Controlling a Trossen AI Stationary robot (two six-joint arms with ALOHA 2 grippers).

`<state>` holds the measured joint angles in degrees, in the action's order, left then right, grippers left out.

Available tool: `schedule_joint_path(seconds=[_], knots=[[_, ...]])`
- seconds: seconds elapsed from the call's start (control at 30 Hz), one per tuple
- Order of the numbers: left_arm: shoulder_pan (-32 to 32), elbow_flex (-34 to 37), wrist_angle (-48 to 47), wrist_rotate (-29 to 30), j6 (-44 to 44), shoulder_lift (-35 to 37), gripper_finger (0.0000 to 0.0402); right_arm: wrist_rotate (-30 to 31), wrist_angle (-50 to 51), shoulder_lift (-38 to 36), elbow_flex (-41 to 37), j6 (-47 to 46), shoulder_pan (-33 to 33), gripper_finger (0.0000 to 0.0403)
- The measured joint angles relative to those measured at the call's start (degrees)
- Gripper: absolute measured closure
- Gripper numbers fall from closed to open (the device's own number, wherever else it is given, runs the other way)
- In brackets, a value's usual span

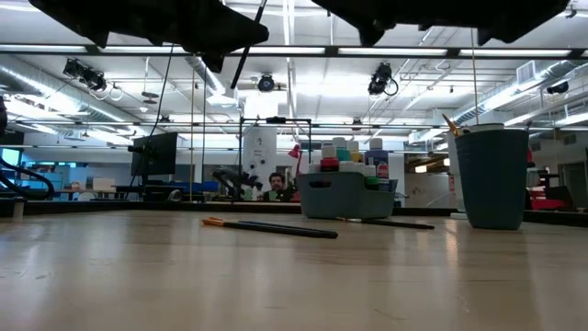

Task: Pick & Place Paint Supplies
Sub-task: Put the silver paint brush into the blue cup

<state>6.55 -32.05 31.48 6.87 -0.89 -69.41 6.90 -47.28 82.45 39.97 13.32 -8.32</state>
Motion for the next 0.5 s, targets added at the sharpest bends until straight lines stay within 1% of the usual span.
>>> schedule_joint_path(seconds=[0.1, 0.33, 0.5], knots=[[0.00, 0.00, 0.40, 0.05, -1.15, 0.00, 0.0376, -1.93, -0.95, 1.88, 1.30, -2.44, 1.36, 0.0289], [0.00, 0.04, 1.16, 0.07, -3.79, 0.00, 0.0375, -1.93, -1.14, 6.93, 5.58, -6.69, 3.44, 0.0223], [0.02, 0.04, 1.39, 0.03, -5.84, 0.00, 0.0375, -2.90, -1.21, 11.07, 9.68, -6.98, 3.65, 0.0199]])
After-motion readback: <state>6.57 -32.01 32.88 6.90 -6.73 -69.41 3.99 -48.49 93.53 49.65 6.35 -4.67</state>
